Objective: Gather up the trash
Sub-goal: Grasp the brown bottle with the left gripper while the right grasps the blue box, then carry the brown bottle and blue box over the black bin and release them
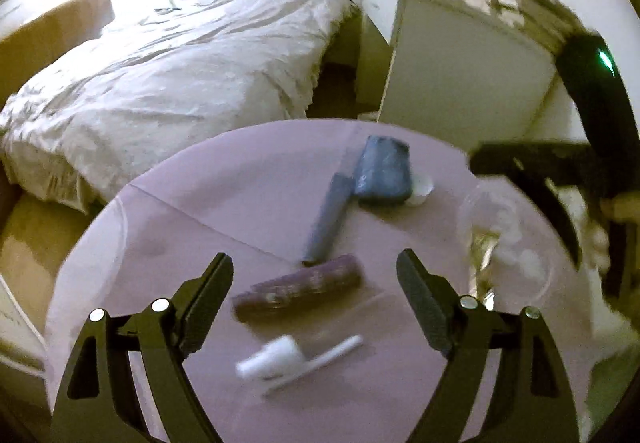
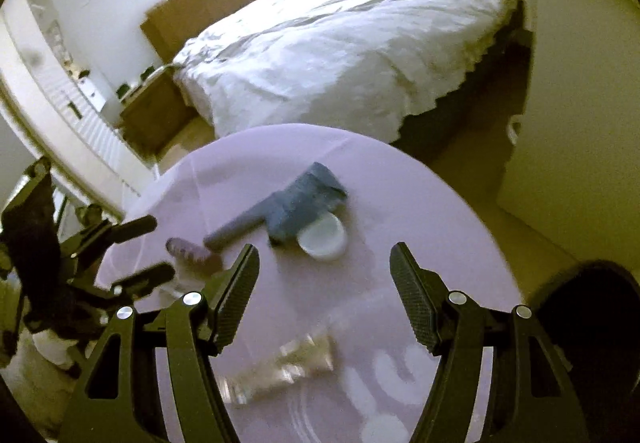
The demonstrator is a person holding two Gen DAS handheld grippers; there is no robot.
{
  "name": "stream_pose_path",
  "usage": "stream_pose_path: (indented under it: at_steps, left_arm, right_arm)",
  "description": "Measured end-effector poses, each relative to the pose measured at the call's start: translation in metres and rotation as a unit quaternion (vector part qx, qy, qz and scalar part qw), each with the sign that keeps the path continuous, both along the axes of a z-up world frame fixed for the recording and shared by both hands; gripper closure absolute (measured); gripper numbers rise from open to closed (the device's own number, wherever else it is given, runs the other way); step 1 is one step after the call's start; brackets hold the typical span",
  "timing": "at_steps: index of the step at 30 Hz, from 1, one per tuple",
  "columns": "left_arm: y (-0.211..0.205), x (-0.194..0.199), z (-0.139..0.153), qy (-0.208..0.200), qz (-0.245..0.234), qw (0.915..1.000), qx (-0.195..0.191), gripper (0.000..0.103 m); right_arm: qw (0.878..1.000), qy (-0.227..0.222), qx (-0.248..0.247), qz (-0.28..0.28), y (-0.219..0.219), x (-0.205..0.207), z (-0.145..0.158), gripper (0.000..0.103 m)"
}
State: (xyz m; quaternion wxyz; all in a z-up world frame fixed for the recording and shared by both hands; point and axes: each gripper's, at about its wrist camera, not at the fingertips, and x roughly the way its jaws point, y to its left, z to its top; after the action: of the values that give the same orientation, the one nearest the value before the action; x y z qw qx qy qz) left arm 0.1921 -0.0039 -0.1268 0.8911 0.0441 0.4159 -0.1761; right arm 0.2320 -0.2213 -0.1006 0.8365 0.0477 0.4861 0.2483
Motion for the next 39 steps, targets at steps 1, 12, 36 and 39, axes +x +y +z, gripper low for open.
stream_pose_path:
  at_steps: [1, 12, 36, 39]
  left_arm:
    - [0.002, 0.003, -0.004, 0.005, -0.014, 0.9998, 0.008, 0.02]
    - [-0.003, 0.013, -0.038, 0.032, -0.081, 0.9949, 0.051, 0.044]
    - [-0.025, -0.02, 0.038, -0.003, -0.037, 0.9948, -0.095, 0.078]
    - [-0.047, -0.021, 0.045, 0.006, -0.051, 0.9928, -0.108, 0.078]
  right_arm:
    - [1.0, 0.008, 0.0, -0.003, 0.006, 0.008, -0.004, 0.035]
    - [0.999, 0.04, -0.007, -0.011, 0.052, 0.063, -0.042, 0.049]
    - [0.993, -0.11, 0.041, -0.033, -0.039, -0.018, 0.056, 0.067]
    - [0.991, -0.12, 0.032, -0.052, -0.068, -0.031, 0.065, 0.067]
